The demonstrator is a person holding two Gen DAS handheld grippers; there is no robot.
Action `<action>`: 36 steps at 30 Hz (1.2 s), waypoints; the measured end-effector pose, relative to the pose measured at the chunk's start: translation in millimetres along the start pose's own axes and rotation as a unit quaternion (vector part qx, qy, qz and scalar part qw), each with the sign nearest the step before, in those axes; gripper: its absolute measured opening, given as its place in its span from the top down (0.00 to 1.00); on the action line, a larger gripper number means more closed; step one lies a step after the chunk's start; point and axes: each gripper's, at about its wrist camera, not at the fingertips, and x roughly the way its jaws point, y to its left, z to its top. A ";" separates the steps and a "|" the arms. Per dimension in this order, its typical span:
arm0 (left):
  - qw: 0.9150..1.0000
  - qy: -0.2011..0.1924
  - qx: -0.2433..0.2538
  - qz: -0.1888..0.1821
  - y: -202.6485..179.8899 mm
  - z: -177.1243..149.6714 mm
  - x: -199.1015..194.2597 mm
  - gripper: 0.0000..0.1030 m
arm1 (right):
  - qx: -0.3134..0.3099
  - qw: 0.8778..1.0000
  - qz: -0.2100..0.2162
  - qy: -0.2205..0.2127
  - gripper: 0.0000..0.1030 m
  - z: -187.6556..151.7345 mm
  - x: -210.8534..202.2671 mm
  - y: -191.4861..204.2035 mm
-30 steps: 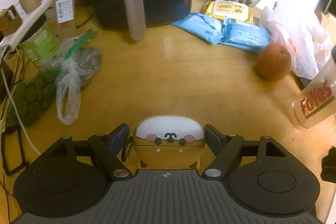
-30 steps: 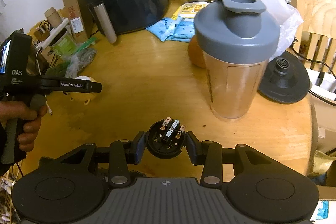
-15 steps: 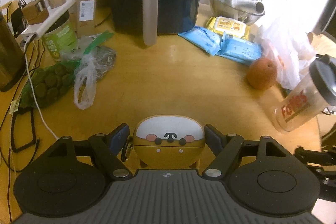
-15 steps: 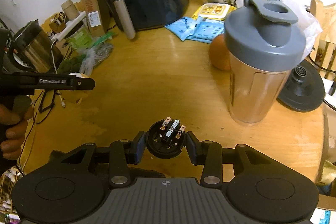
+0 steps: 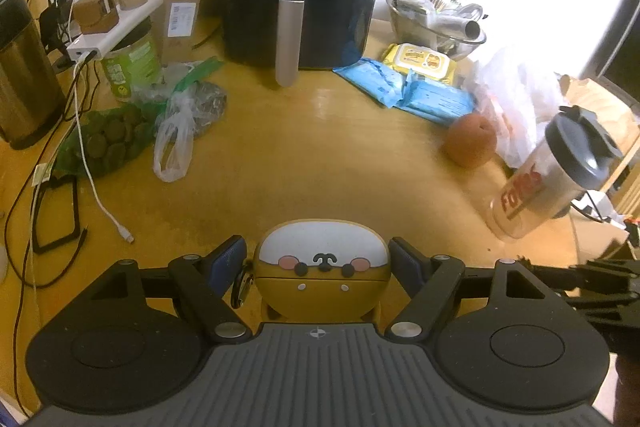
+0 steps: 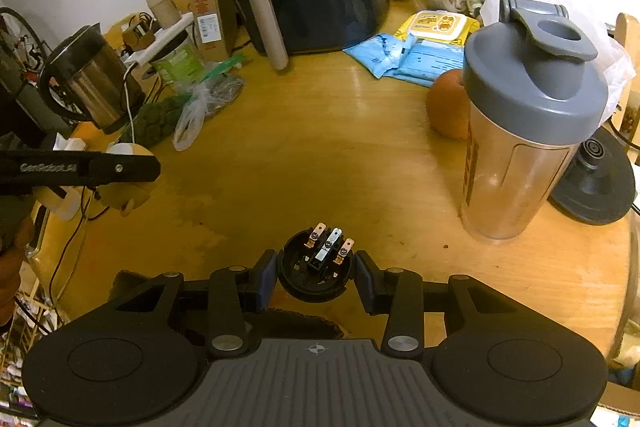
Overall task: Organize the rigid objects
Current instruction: 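Carry the bear case and plug adapter over the cardboard box with both grippers, then open the left gripper to drop the bear case while the right releases the adapter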
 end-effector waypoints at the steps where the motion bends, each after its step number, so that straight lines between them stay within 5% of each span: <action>1: 1.000 0.000 -0.001 -0.002 0.0 -2.4 -2.4 0.25 | -0.001 1.000 0.001 0.000 0.57 -0.6 -0.7 -0.1; 36: 0.998 0.053 -0.019 -0.040 -41.6 -99.7 -41.8 0.22 | -0.038 0.998 0.036 0.018 0.57 -31.9 -28.3 3.1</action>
